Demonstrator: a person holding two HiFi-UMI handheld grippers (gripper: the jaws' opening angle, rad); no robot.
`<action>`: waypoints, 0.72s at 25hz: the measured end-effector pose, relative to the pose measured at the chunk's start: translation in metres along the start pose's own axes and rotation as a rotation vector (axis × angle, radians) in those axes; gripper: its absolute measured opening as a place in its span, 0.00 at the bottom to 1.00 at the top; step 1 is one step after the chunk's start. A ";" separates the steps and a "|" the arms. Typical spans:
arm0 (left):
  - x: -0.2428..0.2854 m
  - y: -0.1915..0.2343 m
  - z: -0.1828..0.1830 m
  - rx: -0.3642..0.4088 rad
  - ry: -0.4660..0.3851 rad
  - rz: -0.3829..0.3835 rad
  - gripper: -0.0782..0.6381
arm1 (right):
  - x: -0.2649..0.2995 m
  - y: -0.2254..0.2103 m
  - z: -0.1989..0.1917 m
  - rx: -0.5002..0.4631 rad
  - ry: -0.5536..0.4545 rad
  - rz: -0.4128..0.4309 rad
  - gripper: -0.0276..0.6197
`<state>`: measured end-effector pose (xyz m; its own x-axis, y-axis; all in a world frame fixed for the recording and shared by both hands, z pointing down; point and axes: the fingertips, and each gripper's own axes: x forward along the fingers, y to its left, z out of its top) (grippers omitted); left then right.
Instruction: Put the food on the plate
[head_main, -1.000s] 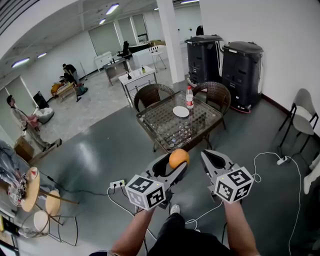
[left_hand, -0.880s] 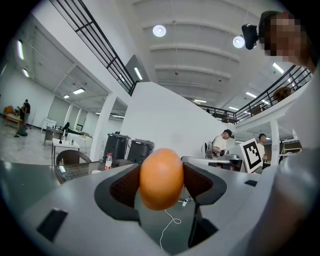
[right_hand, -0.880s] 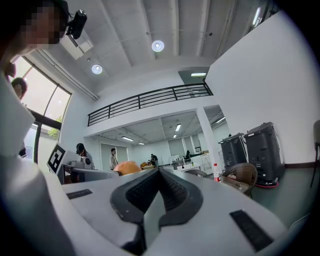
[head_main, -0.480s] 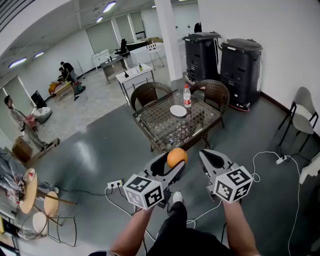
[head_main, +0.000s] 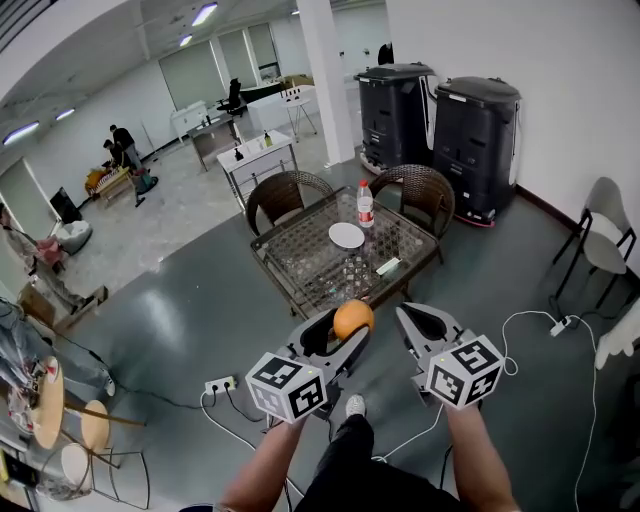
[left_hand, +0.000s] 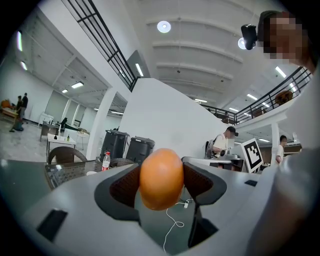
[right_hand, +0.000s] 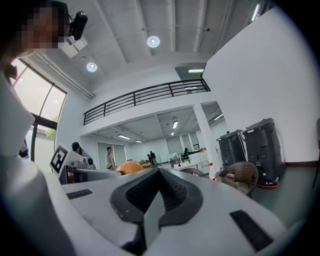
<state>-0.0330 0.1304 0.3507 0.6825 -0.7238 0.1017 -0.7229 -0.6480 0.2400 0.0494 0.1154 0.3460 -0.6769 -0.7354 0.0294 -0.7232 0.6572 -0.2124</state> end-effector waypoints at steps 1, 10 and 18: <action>0.007 0.008 0.000 -0.004 0.002 -0.001 0.51 | 0.008 -0.006 -0.001 0.001 0.003 -0.001 0.05; 0.072 0.086 0.012 -0.042 0.025 -0.021 0.51 | 0.087 -0.063 -0.002 0.015 0.053 -0.027 0.05; 0.126 0.173 0.025 -0.070 0.063 -0.036 0.51 | 0.176 -0.112 -0.002 0.033 0.091 -0.052 0.05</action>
<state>-0.0745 -0.0791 0.3811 0.7146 -0.6828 0.1521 -0.6903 -0.6531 0.3113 0.0112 -0.0870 0.3766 -0.6490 -0.7496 0.1296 -0.7541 0.6114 -0.2399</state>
